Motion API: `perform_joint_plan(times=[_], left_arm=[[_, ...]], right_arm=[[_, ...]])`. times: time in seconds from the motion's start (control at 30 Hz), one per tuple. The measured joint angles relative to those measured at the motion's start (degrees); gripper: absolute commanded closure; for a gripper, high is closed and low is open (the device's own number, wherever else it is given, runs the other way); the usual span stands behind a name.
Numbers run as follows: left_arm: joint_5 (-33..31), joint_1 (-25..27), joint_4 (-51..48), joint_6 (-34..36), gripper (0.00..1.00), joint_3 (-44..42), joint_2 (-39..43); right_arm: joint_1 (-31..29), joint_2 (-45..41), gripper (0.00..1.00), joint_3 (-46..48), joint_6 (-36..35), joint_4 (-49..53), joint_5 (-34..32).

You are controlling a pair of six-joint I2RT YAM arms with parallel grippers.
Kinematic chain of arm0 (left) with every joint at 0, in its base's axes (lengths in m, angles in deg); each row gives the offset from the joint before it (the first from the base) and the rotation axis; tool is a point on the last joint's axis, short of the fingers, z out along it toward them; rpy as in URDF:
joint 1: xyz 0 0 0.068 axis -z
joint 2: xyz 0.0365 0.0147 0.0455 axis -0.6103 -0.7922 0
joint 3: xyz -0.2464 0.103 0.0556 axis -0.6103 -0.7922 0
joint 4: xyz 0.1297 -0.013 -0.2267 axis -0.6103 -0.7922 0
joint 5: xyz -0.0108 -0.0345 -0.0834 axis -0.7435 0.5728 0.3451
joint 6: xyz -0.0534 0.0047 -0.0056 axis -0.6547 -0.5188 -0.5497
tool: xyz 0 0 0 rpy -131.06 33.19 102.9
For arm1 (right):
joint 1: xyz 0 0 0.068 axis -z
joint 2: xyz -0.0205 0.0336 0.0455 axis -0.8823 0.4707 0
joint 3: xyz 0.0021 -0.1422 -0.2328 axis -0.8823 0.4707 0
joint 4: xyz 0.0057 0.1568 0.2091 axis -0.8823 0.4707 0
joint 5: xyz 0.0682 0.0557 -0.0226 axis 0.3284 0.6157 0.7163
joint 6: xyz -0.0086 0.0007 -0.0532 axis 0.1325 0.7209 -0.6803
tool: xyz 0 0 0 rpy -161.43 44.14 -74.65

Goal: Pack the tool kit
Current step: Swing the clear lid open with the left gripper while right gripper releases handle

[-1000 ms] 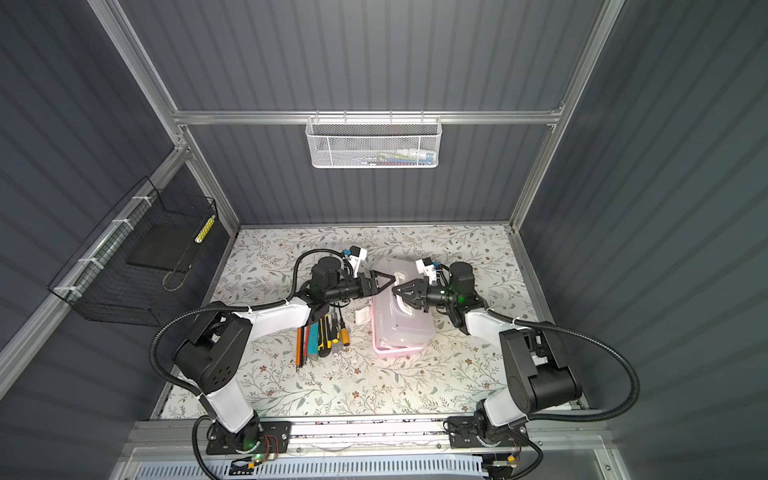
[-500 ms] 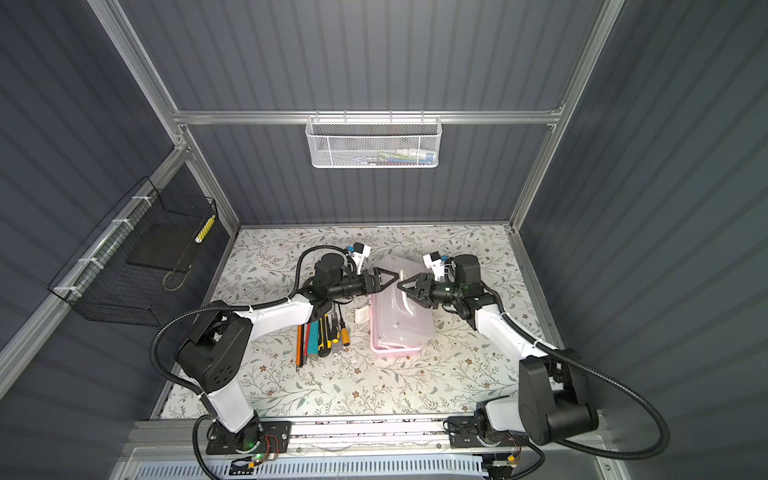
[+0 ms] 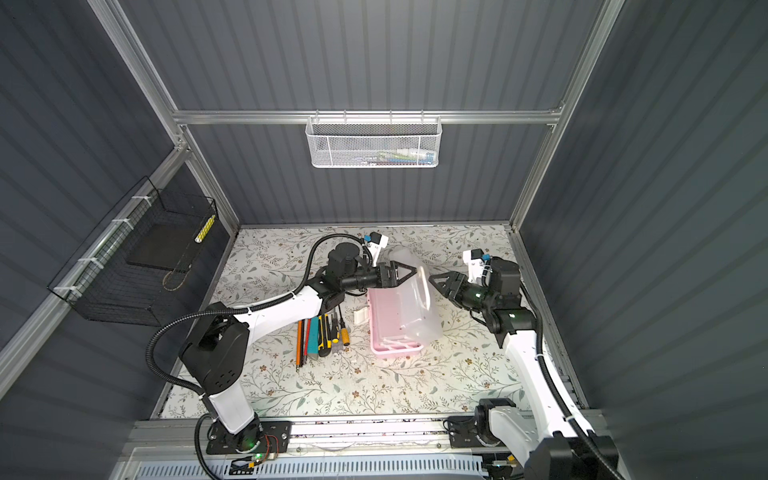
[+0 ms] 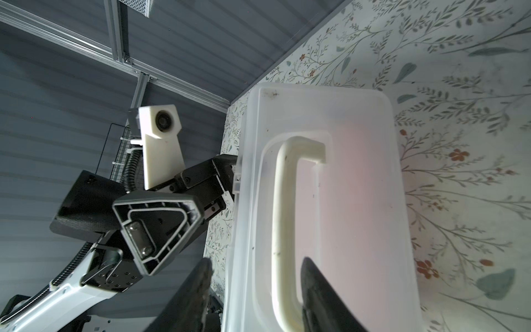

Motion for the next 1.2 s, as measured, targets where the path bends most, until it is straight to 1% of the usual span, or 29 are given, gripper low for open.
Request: perform_joint_plan(times=[0.13,0.17,0.37,0.47,0.63,0.83,0.97,1.2], left_arm=[[-0.55,1.31,-0.90,0.70,0.01,3.85,-2.21],[-0.63,1.53,-1.33,0.92,0.00,4.33,-2.51],[-2.32,1.79,-4.61,2.86,0.00,4.87,-2.60],[-2.80,1.79,-7.52,3.76,0.00,7.37,-3.04],[-2.60,1.79,-9.66,4.15,0.00,12.33,-5.44],[-1.49,1.95,-9.88,4.15,0.00,18.80,-11.08],[-1.25,1.95,-10.43,4.17,0.00,20.02,-13.33],[-2.34,1.95,-13.51,6.71,0.00,20.24,-13.40]], right_arm=[[0.74,-2.97,0.45,0.39,-1.68,3.32,-3.23],[0.92,-3.61,0.44,0.68,-2.05,4.13,-4.07],[1.92,-6.43,0.42,1.01,-5.07,10.01,-10.32],[2.38,-6.73,0.42,1.01,-6.16,11.61,-12.41],[2.62,-6.73,0.41,1.01,-6.95,12.83,-13.86],[2.73,-7.19,0.34,1.01,-7.39,13.66,-14.62],[2.93,-9.01,0.29,1.01,-7.58,14.84,-15.19],[2.93,-10.36,0.24,0.83,-8.02,16.90,-15.98]])
